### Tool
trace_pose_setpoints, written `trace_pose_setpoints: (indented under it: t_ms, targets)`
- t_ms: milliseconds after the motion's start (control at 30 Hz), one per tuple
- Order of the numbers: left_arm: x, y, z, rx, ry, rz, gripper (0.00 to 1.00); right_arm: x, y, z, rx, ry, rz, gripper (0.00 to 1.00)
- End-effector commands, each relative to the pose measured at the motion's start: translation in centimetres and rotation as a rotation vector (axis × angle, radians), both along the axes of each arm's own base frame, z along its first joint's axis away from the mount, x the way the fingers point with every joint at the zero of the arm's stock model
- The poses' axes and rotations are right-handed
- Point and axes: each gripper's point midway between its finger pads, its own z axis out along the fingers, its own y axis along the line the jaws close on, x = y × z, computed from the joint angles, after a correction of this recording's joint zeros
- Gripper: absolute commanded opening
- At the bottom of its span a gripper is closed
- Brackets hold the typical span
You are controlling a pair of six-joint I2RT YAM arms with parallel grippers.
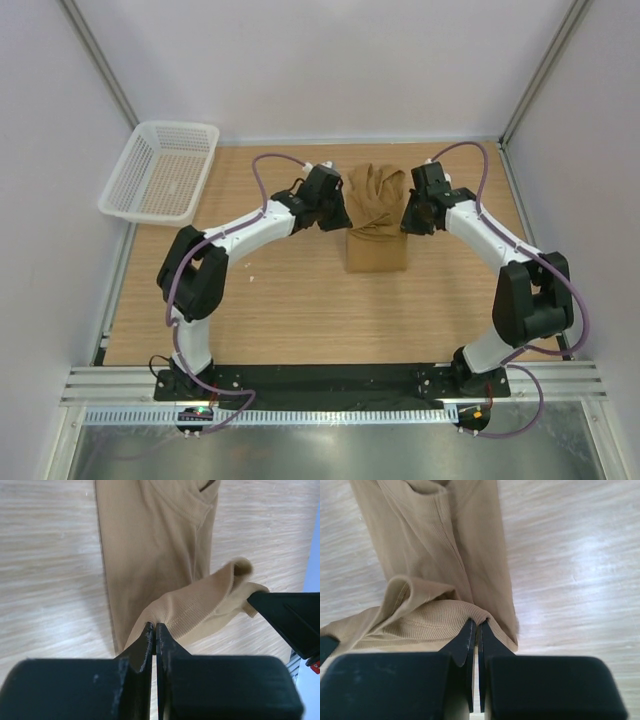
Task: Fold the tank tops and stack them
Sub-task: Fold the tank top
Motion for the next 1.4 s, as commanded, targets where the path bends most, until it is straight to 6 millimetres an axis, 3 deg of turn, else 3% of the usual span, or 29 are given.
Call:
trace_pose_setpoints:
  t_ms: [0,300,467,700,1067,1100,1133,1167,1200,1267,1367]
  targets:
    - [1.5,-0.6,1.6,-0.019,-0.031,-0.021,0.0,2.9,0.7,2.2,0.023,-0.082,0.025,0.02]
    - [4.0,-0.9,-0.5,-0.011,-0.004,0.0,0.0,5.4,0.0,0.7,0.021,-0.059,-0.006,0.02]
    - [5.8,-1.1,-0.4,-0.028,-0.01,0.011,0.0,6.9,-0.4,0.3,0.034,-0.059,-0.018,0.02]
    - [6.8,-1.1,0.5,-0.042,-0.036,0.019,0.0,7.6,-0.6,0.4,0.043,-0.064,-0.028,0.02]
    - [9.1,-1.4,-1.1,-0.047,-0.021,0.032,0.04,9.7,-1.1,-0.2,0.05,-0.072,-0.063,0.03]
    - [9.3,-1.4,-1.9,-0.042,-0.008,0.036,0.05,10.0,-1.2,-0.4,0.052,-0.073,-0.07,0.05]
    - [9.8,-1.5,-1.8,-0.049,-0.009,0.039,0.08,10.4,-1.1,-0.5,0.051,-0.077,-0.072,0.14]
    - [10.1,-1.3,-2.0,-0.053,-0.007,0.043,0.24,11.0,-1.3,-0.3,0.045,-0.088,-0.088,0.22]
    - [10.4,-1.2,-2.1,-0.05,-0.009,0.038,0.32,11.2,-1.6,-0.9,0.033,-0.08,-0.1,0.41]
    - [11.3,-0.7,-1.9,-0.031,-0.011,0.047,0.52,11.4,-1.9,-0.1,0.031,-0.106,-0.115,0.58]
    - [11.1,0.5,-0.1,-0.019,-0.03,0.04,0.59,10.6,-2.0,0.6,0.044,-0.141,-0.113,0.73]
